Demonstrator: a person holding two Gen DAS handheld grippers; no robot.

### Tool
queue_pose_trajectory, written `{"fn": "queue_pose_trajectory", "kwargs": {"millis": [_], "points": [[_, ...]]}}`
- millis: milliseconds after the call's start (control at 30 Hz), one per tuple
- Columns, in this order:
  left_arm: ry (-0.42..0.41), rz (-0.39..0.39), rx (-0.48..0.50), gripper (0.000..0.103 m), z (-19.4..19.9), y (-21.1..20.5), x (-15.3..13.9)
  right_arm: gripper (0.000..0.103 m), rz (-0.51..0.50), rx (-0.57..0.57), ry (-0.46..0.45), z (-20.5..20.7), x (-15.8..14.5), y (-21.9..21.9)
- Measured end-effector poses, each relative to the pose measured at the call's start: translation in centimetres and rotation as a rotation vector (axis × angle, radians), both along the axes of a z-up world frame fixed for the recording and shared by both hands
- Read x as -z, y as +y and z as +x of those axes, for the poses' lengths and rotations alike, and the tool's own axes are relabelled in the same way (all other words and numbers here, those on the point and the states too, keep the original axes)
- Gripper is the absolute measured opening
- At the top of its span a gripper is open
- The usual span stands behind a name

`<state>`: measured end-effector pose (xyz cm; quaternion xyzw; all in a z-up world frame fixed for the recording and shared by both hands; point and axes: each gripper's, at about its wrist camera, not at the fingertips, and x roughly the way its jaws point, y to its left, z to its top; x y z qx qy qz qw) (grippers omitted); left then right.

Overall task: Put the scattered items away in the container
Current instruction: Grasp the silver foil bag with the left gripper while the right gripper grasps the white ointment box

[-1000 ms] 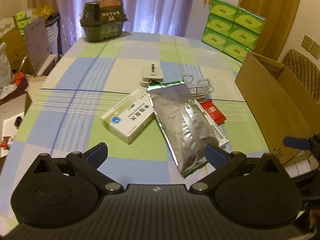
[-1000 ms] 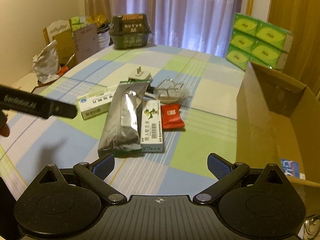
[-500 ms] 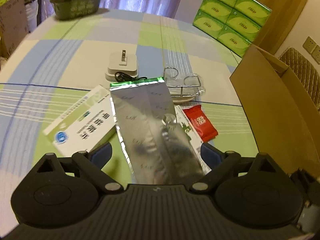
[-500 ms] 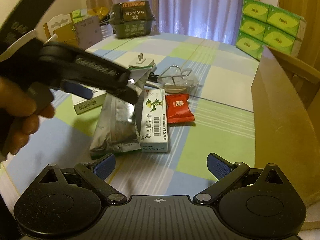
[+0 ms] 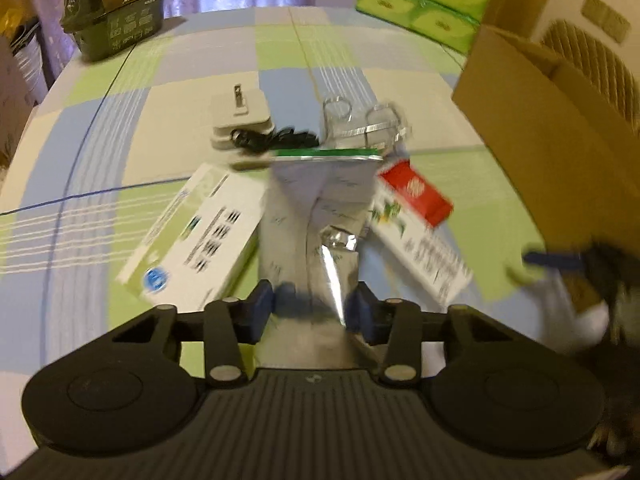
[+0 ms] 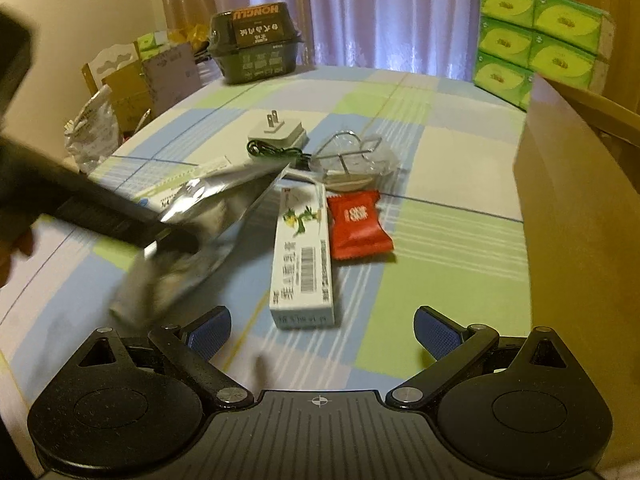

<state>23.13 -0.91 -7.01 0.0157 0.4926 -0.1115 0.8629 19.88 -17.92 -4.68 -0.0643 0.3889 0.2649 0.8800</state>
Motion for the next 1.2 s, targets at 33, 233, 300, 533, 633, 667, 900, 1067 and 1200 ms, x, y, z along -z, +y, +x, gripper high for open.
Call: {"fn": "queue_pose_trajectory", "kwargs": {"millis": [33,233,300,533,633,667,900,1067,1200], "points": [[0.006,0.008,0.003,0.036,-0.3,0.4,0.1,0.097,0.001,-0.007,0.001,0.5,0.1,0.4],[0.002,0.021,0.024,0.04,-1.0,1.1,0.0,0.059,-0.042,-0.063,0.025,2.9,1.4,3.0],[-0.003,0.03,0.044,0.052,-1.0,0.8,-0.1,0.041,-0.067,-0.062,0.036,3.0,1.6,3.2],[0.015,0.065,0.13,0.055,0.6,-0.6,0.5,0.041,-0.081,0.003,0.085,-0.6,1.0,-0.4],[0.029,0.123,0.189,0.055,1.7,-1.8,1.1,0.041,-0.087,0.019,0.107,-3.2,0.9,-2.5],[0.036,0.141,0.204,0.055,2.0,-2.1,1.3,0.041,-0.09,0.024,0.108,-4.0,0.9,-3.1],[0.089,0.232,0.269,0.037,2.9,-3.3,2.4,0.054,-0.084,0.039,0.089,-5.8,0.7,-4.3],[0.131,0.23,0.353,0.036,-0.5,-4.1,2.4,0.074,-0.059,0.026,0.074,-5.4,0.3,-3.7],[0.181,0.215,0.387,0.041,-1.7,-4.4,2.6,0.074,-0.07,0.01,0.1,-4.3,0.6,-3.1]]}}
